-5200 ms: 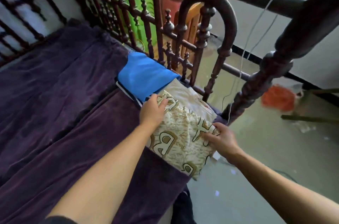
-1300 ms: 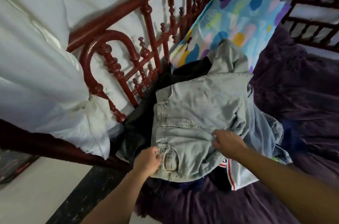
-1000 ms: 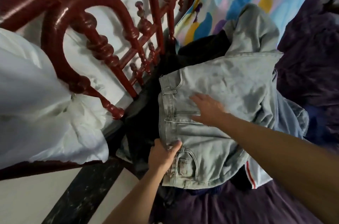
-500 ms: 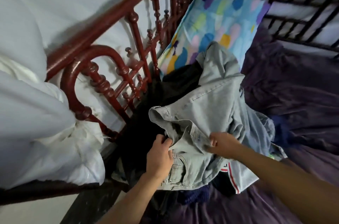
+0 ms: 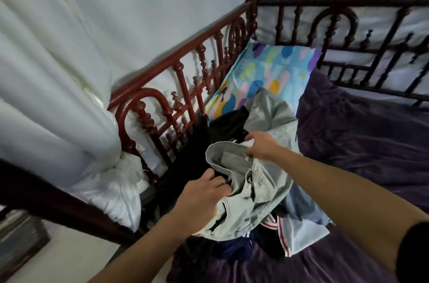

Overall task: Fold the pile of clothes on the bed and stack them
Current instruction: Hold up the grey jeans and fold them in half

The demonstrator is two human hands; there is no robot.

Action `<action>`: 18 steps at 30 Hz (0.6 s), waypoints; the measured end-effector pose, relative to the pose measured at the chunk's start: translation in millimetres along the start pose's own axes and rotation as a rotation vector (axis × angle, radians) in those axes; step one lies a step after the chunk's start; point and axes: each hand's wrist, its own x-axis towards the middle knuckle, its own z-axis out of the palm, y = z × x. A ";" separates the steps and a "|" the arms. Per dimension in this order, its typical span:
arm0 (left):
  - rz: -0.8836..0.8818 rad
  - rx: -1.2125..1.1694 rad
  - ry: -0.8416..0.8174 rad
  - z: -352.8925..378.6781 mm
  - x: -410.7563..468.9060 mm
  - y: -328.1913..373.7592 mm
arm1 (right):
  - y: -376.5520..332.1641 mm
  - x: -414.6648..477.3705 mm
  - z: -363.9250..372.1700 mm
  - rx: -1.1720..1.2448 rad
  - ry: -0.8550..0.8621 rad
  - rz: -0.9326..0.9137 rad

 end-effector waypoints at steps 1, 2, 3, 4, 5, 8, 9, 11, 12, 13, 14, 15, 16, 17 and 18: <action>-0.035 0.025 0.005 -5.1 -4.1 1.9 | 5.0 -5.0 -3.9 -0.087 0.036 0.021; -0.073 0.045 0.022 -9.4 -8.2 1.8 | 11.3 -10.6 -10.0 -0.141 0.054 0.046; -0.113 0.049 0.043 -13.5 -12.5 -0.2 | 19.1 -16.6 -18.9 -0.187 0.060 0.064; -0.154 0.037 0.064 -18.6 -15.8 -3.1 | 27.7 -22.6 -30.1 -0.226 0.050 0.078; -0.196 0.030 0.089 -25.3 -17.5 -7.4 | 36.8 -28.2 -43.2 -0.234 0.020 0.091; -0.289 0.097 0.146 -53.4 -8.4 -22.6 | 60.3 -52.7 -84.6 -0.056 -0.125 0.178; -0.303 0.085 0.189 -65.3 -0.2 -26.3 | 64.4 -62.3 -98.8 0.004 -0.148 0.201; -0.308 0.032 0.323 -90.7 20.1 -30.4 | 67.5 -81.1 -123.2 0.074 -0.158 0.205; -0.297 0.029 0.372 -103.7 31.6 -31.0 | 65.8 -90.5 -132.5 0.083 -0.157 0.189; -0.279 0.037 0.407 -116.2 43.2 -31.8 | 62.9 -99.5 -139.3 0.101 -0.153 0.169; -0.256 0.046 0.437 -128.6 54.8 -32.9 | 58.9 -108.1 -144.2 0.134 -0.139 0.148; -0.232 0.052 0.460 -141.2 65.6 -34.0 | 55.1 -115.2 -148.0 0.196 -0.106 0.118; -0.203 0.058 0.484 -153.6 75.5 -35.4 | 50.5 -122.6 -151.1 0.283 -0.050 0.074; -0.170 0.064 0.513 -166.3 84.4 -37.3 | 45.1 -130.3 -153.2 0.384 0.033 0.019; -0.136 0.069 0.546 -178.6 92.0 -39.8 | 39.3 -137.6 -154.9 0.473 0.137 -0.045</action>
